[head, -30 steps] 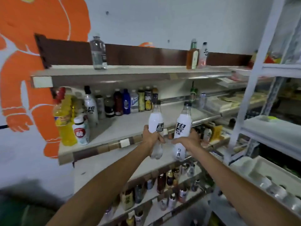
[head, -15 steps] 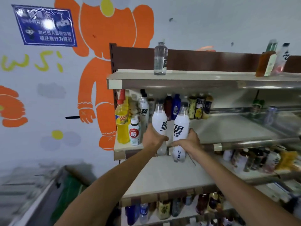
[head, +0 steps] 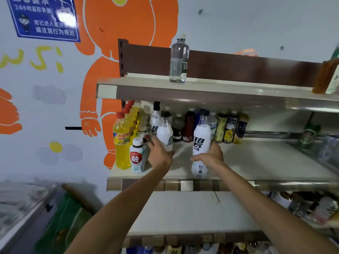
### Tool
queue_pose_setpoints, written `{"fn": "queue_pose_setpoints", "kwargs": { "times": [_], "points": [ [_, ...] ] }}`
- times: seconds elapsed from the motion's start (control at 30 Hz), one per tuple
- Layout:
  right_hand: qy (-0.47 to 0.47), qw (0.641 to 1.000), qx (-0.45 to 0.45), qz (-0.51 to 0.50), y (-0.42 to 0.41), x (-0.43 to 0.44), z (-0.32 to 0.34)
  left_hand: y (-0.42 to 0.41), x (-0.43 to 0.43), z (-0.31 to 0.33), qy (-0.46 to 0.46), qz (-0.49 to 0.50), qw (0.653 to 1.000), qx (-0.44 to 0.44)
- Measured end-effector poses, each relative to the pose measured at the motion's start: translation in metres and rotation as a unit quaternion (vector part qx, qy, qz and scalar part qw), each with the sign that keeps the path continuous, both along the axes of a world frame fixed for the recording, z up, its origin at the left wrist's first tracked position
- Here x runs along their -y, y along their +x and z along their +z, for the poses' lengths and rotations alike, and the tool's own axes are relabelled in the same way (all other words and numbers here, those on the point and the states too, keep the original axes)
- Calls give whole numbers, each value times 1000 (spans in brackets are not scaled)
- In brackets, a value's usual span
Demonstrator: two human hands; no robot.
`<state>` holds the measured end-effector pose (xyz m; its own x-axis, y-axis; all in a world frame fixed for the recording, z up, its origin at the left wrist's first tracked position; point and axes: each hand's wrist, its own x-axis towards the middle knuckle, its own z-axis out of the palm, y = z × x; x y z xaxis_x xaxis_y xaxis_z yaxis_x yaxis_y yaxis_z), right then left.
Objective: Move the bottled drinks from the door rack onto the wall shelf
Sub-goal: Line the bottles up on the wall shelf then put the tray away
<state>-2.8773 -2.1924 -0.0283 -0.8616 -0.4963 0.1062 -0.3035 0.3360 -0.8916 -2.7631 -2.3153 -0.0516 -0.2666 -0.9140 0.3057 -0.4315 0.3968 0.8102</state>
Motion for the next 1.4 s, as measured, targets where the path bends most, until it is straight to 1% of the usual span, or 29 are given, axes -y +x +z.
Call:
{"fn": "queue_pose_setpoints", "kwargs": {
  "times": [0.13, 0.27, 0.37, 0.43, 0.5, 0.53, 0.67, 0.87, 0.97, 1.13, 1.4],
  "points": [
    [6, 1000, 8, 10, -28, 12, -3, -16, 11, -19, -6, 36, 999, 29],
    [7, 999, 12, 33, -45, 28, -10, -24, 20, -30, -23, 58, 998, 21],
    [8, 999, 5, 48, -53, 38, -13, -27, 17, -39, -45, 92, 994, 25],
    [6, 998, 11, 57, -56, 44, -15, -29, 13, -45, -45, 120, 992, 5],
    [3, 997, 17, 70, -57, 50, -16, -29, 13, -52, -19, 115, 993, -32],
    [3, 997, 18, 76, -58, 54, -16, -29, 13, -57, -11, 103, 994, -31],
    [8, 996, 21, 85, -57, 67, -17, -30, 17, -72, 8, 85, 996, 21],
    [-5, 994, 24, 103, -61, 76, -18, -41, 32, -73, 12, 95, 995, 39],
    [-20, 993, 23, 111, -69, 76, -21, -47, 42, -68, 33, 105, 992, 57],
    [-28, 995, 26, 97, -83, 67, -22, -59, 55, -64, 59, 111, 988, 92],
    [-22, 996, 19, 86, -87, 56, -25, -62, 55, -63, 75, 104, 986, 104]
  ]
}}
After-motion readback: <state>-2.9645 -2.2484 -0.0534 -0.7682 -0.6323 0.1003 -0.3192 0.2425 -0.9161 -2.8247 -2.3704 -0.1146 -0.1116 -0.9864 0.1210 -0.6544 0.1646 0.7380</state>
